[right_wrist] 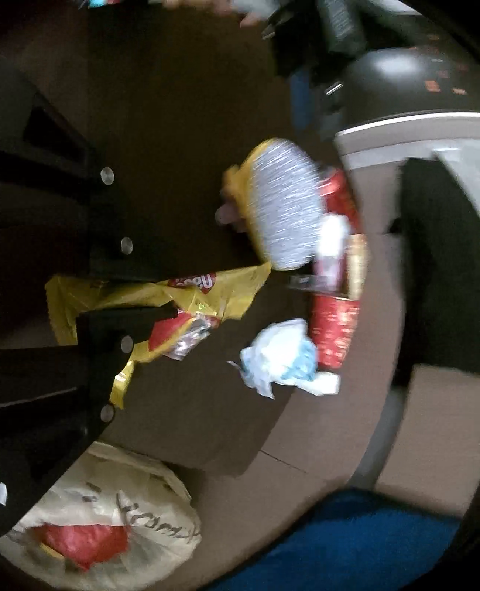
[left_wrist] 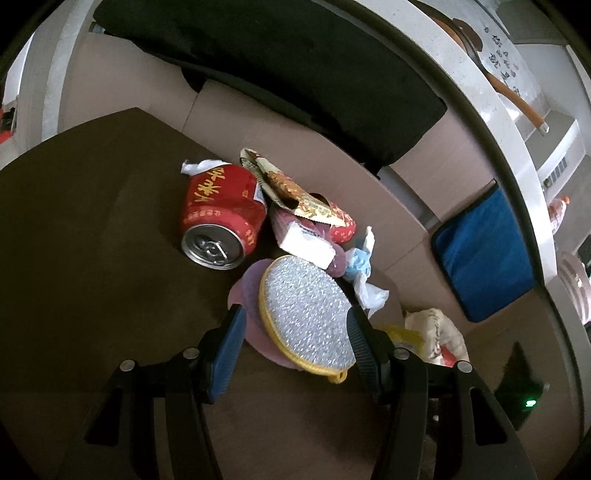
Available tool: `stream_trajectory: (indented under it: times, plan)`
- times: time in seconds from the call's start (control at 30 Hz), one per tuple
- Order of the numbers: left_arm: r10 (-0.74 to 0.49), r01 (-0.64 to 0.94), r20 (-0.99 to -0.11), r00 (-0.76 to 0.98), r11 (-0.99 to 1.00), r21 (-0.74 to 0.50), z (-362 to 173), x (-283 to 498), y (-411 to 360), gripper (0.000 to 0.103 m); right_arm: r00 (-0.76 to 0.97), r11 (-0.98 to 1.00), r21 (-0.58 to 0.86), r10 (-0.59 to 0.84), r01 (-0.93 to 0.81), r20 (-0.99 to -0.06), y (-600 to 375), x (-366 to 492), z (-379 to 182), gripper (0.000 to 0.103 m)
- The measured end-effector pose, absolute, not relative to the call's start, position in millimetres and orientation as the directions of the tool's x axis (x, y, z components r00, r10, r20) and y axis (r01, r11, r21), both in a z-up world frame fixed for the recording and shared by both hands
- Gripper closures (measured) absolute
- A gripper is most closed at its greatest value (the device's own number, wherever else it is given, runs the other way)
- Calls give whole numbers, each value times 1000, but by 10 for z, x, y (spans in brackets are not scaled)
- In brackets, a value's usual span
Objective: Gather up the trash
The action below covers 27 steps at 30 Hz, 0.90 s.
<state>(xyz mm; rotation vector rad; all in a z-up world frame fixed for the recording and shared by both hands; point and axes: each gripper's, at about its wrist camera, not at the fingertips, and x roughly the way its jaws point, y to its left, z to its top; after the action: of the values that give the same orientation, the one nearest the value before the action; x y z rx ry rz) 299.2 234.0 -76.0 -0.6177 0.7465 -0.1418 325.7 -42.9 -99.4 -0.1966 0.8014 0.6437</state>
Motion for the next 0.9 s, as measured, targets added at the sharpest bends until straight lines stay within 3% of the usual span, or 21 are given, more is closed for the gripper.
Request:
stream_trajectory:
  times: [0.27,0.43,0.57,0.83,0.9]
  plan:
    - [-364,-155,-621,695,767,-623,-899,3205,2301,47,449,804,326,560,-498,-696,-778,3239,-1041,93]
    - [-369,-178,-634,680,755,-631,-894,3291,2240,50,437,798,374,581,-472,-687,-871,3125,-1172,92]
    - [-382,-158,-597,705,736,-658,-693,3356,2204,51,432,798,386,583,-463,-688,-894,3094,-1253,92]
    - [-376,-90,-605,703,796,-599,-522,3495,1855,51,440,794,407,595,-452,-673,-957,3069,-1309,91]
    - [-354,-107,-625,696,809,-578,-569,3527,1801,55,446,797,399,590,-453,-673,-966,3046,-1303,91]
